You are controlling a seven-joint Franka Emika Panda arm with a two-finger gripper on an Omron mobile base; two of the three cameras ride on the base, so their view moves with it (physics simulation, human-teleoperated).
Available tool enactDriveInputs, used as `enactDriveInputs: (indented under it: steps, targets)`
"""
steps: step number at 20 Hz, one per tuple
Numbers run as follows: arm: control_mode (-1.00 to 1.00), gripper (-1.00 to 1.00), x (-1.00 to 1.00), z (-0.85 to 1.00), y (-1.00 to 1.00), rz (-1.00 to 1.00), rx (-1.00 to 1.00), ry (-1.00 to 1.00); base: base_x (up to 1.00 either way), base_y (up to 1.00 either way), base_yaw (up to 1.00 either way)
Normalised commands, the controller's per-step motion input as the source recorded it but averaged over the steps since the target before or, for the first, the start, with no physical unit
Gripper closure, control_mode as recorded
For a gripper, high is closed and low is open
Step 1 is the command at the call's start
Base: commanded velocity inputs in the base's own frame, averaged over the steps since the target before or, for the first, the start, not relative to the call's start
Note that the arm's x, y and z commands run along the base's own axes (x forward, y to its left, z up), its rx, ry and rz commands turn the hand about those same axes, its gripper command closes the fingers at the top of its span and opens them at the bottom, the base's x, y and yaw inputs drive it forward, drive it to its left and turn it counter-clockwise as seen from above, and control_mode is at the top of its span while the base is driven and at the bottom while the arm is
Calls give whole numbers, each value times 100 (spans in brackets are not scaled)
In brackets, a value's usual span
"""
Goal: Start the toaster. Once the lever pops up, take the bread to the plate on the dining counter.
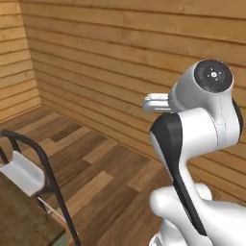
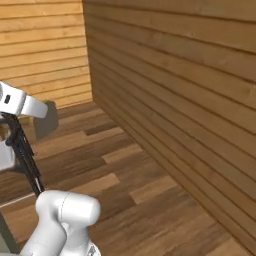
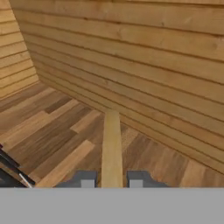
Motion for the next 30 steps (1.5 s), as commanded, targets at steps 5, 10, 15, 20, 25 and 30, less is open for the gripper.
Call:
enactDriveInputs:
  steps: [5, 10, 15, 20, 25, 30]
  targets:
    - [100, 100, 0, 0, 0, 0, 0, 0, 100, -37, 53]
    - [100, 100, 0, 0, 0, 0, 0, 0, 97, -34, 58]
    - [100, 100, 0, 0, 0, 0, 0, 0, 72, -34, 62]
    - [100, 100, 0, 0, 0, 0, 0, 0, 50, -23, 69]
    - [100, 100, 0, 0, 0, 0, 0, 0, 29, -17, 74]
    - [100, 100, 0, 0, 0, 0, 0, 0, 24, -18, 74]
